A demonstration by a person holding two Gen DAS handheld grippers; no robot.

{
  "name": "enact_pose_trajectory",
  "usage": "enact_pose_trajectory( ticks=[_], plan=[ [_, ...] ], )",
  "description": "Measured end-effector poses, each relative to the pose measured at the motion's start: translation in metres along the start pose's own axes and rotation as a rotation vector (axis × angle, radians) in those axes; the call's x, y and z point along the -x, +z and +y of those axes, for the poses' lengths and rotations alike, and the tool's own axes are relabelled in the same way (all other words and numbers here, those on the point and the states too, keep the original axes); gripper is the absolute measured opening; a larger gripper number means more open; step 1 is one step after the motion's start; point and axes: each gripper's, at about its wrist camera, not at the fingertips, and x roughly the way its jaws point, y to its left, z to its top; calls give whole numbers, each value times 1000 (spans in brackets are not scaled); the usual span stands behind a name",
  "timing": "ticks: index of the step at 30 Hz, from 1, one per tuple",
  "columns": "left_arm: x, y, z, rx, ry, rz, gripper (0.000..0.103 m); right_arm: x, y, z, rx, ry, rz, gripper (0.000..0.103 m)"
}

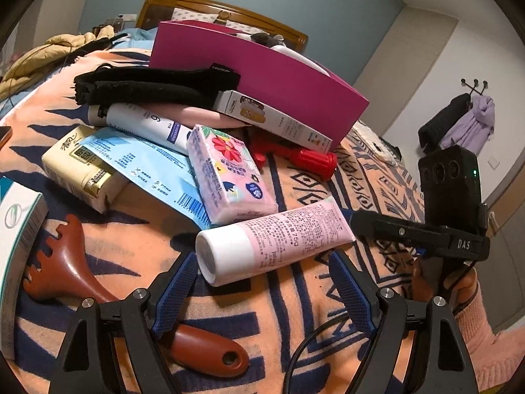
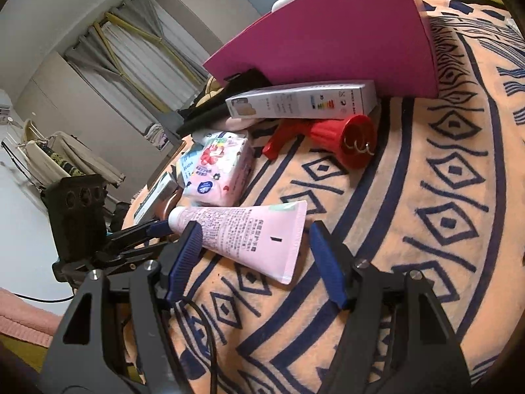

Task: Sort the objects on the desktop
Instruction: 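Close both grippers on the pink tube from its two sides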

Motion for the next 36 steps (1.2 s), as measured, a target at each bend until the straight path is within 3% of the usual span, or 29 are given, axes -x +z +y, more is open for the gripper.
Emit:
enact_pose_trajectory(
  ticks=[5, 9, 24, 36],
  plan=[
    [2, 0, 4, 25, -1, -9, 78, -3, -1, 3, 4, 4, 6, 69],
    [5, 0, 11, 60, 27, -23, 54, -4, -1, 5, 9, -8, 6, 69],
    [14, 1, 13, 81, 21, -48, 52, -6, -2, 8, 33, -18, 11, 37],
    [23, 5, 11, 79, 2, -63, 52, 0, -4, 14, 46, -10, -10, 36]
  ],
)
